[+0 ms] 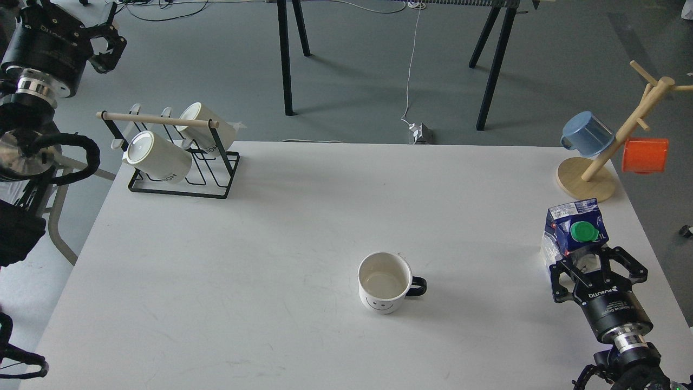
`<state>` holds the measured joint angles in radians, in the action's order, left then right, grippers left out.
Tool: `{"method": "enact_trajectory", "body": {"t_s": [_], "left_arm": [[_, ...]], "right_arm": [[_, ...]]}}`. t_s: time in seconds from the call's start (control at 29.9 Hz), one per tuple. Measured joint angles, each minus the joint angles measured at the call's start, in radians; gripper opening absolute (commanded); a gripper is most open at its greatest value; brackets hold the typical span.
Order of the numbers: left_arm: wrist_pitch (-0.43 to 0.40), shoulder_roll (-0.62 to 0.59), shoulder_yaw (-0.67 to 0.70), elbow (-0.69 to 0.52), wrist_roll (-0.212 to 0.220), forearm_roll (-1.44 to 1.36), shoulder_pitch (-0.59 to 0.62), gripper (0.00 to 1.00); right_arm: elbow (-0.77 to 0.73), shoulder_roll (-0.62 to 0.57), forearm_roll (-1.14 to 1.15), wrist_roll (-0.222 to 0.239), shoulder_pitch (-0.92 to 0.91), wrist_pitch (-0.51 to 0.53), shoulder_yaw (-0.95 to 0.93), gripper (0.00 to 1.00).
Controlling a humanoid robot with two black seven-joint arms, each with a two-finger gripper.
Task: Place cup and milk with both arms
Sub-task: 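Grasp the milk carton with the right gripper and lift it upright, then place the milk carton upright beside the white mug and release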
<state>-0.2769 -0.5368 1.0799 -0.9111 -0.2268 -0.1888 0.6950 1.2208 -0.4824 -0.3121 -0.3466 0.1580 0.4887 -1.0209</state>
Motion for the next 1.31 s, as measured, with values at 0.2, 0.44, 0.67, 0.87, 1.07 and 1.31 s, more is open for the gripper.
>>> {"method": "enact_trajectory", "body": {"t_s": [0.2, 0.44, 0.67, 0.87, 1.07, 1.31], "left_arm": [[0.005, 0.0, 0.0, 0.0, 0.0, -0.001, -0.003, 1.0], [0.008, -0.027, -0.002, 0.0, 0.001, -0.001, -0.002, 1.0], [0.008, -0.063, -0.004, 0.001, 0.018, -0.002, 0.001, 1.0], [0.009, -0.079, -0.006, 0.0, 0.027, -0.002, -0.002, 1.0], [0.008, -0.081, -0.029, 0.0, 0.029, -0.002, 0.008, 1.0], [0.008, -0.087, -0.032, 0.001, 0.029, -0.002, 0.009, 1.0]], "right_arm": [[0.063, 0.005, 0.006, 0.001, 0.019, 0.0, 0.016, 0.44], [0.142, 0.115, 0.126, 0.004, 0.06, 0.0, 0.055, 0.44], [0.112, 0.314, 0.236, 0.006, 0.039, 0.0, 0.107, 0.45], [0.101, 0.377, 0.249, 0.006, -0.04, 0.0, 0.135, 0.45], [0.034, 0.439, 0.253, 0.006, -0.082, 0.0, 0.169, 0.46], [-0.002, 0.466, 0.267, 0.006, -0.08, 0.0, 0.182, 0.5]]}}
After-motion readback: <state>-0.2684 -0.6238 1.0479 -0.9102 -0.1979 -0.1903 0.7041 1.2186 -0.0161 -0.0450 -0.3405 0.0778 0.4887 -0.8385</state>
